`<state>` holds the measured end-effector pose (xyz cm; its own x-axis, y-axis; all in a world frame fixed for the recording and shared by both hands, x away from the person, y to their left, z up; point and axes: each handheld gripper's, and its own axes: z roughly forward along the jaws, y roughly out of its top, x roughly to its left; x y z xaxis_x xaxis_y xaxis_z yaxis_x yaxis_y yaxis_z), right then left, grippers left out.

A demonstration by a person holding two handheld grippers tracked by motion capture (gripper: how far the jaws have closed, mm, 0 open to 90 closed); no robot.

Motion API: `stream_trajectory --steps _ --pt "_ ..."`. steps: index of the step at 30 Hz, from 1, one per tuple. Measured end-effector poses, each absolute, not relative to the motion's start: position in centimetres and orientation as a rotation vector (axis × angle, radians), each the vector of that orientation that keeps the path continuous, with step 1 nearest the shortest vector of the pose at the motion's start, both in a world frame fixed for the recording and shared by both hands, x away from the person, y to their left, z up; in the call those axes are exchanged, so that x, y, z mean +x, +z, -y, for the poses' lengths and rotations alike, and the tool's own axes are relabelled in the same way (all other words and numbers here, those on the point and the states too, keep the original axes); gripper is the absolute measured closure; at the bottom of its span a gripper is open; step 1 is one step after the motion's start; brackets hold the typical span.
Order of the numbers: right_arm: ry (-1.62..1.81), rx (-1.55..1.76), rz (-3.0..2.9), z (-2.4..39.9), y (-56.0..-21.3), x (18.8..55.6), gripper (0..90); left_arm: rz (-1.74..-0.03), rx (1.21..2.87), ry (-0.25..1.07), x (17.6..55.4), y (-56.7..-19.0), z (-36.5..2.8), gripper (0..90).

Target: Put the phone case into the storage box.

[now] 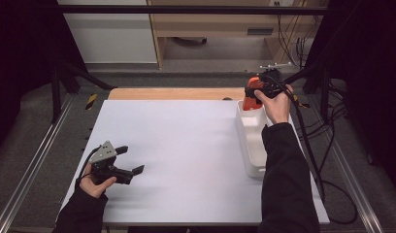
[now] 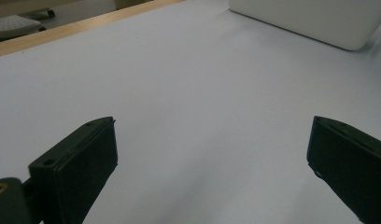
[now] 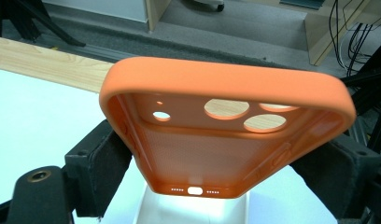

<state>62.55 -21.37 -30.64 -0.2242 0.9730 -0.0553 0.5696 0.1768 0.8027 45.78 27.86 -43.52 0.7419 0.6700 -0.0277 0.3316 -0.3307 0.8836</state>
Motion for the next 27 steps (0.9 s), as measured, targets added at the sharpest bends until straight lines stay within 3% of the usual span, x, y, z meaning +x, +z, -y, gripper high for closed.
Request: stream_trajectory --steps 27 --pt "0.822 1.499 -1.882 20.8 -32.9 64.0 15.7 -0.757 1.958 0.421 45.8 -43.7 -27.7 1.5"
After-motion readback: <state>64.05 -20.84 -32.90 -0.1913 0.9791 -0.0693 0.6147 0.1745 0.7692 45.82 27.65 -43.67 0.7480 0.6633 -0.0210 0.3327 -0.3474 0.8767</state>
